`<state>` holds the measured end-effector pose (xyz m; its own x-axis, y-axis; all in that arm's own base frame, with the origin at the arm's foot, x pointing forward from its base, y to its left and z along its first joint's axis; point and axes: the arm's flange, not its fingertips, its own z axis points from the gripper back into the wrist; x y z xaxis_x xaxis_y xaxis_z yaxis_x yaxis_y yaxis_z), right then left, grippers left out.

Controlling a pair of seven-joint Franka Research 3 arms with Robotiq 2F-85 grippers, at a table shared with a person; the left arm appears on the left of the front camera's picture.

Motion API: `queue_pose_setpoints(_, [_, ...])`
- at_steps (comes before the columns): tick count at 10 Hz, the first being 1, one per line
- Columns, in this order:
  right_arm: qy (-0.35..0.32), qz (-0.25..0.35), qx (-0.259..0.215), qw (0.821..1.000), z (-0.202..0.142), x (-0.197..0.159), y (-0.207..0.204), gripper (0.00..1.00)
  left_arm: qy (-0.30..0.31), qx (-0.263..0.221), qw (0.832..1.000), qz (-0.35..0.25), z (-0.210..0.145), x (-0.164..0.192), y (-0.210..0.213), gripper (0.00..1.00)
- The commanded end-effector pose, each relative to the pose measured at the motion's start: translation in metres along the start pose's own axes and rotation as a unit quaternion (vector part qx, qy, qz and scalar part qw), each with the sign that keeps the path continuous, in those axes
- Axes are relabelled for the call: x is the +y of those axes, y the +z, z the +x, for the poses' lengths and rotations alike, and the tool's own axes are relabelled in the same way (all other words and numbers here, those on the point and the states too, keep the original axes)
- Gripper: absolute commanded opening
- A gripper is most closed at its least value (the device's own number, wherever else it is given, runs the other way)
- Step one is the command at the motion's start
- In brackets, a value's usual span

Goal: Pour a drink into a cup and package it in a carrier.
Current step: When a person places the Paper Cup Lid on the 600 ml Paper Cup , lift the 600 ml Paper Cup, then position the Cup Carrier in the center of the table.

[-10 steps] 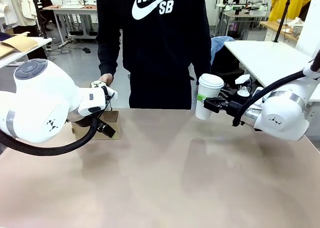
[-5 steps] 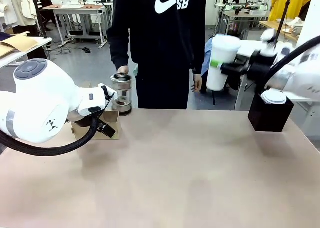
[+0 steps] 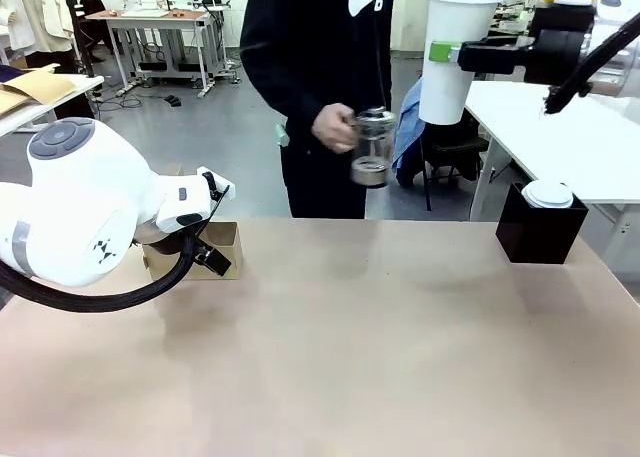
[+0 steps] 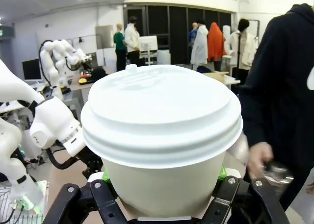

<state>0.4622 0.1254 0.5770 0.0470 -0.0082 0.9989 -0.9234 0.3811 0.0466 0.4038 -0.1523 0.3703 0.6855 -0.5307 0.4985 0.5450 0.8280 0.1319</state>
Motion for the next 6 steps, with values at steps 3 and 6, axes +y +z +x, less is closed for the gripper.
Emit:
queue_pose_setpoints(3, [0.0, 0.0, 0.0, 1.0, 0.0, 0.0, 0.0, 0.81, 0.001, 0.0, 1.0, 0.0, 0.0, 0.001, 0.0, 1.0])
queue_pose_setpoints(6, [0.0, 0.0, 0.0, 1.0, 0.0, 0.0, 0.0, 0.81, 0.001, 0.0, 1.0, 0.0, 0.0, 0.001, 0.0, 1.0])
